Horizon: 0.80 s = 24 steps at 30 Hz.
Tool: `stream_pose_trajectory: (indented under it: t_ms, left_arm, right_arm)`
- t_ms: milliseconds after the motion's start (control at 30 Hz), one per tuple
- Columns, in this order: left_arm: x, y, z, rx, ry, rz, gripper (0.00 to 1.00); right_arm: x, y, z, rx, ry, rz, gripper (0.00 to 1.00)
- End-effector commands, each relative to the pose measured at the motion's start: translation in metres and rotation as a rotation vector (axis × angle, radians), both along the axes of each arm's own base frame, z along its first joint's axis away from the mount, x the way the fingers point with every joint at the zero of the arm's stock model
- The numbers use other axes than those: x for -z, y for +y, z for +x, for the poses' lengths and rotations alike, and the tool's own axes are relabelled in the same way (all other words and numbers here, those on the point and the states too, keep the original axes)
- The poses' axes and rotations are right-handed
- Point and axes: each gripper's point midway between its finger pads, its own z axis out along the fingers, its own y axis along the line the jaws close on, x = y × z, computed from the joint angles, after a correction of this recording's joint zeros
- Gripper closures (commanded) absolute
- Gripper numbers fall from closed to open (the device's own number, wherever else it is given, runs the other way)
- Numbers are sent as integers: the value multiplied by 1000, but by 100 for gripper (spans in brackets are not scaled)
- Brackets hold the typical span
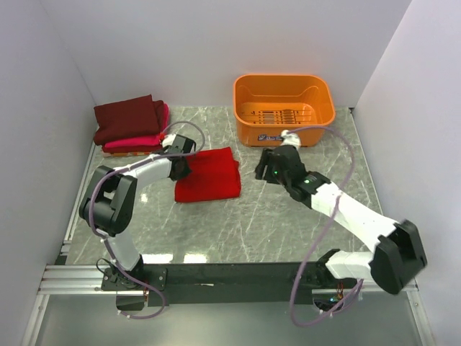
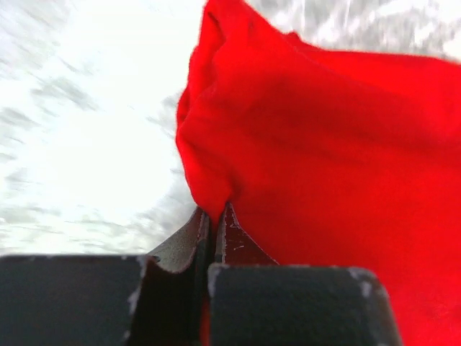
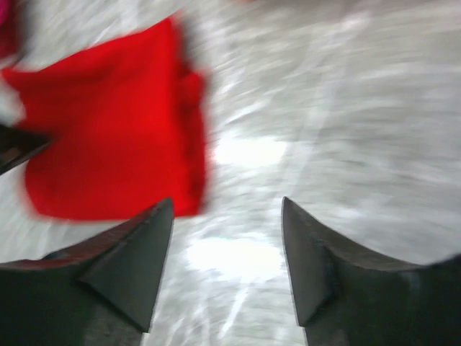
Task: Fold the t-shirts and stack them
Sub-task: Neatly place the folded tshirt to the corner
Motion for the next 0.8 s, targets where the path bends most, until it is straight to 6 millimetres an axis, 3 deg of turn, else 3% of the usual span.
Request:
stream_pose_trajectory:
  t_ms: [0,67,200,533,767]
  left_arm:
    - [-48,26,19,-38,-98,154,99]
    - [-67,26,25,-25,-142,159,99]
    - [-92,28,30,-22,-196,165,99]
    - [-137,25,45,79,-306,206,99]
    - [-183,30,71,116,-367,332,99]
  right_arm:
    - [-6,-74,-3,296,-43,-179,30]
    - [-10,-99,-6,419,-66,-220,27]
    - [-11,-124,-13,506,-79,-233,20]
    - [-1,-144,-14,535,-69,-198,14]
    - [3,-145,-13,510,-71,-148,13]
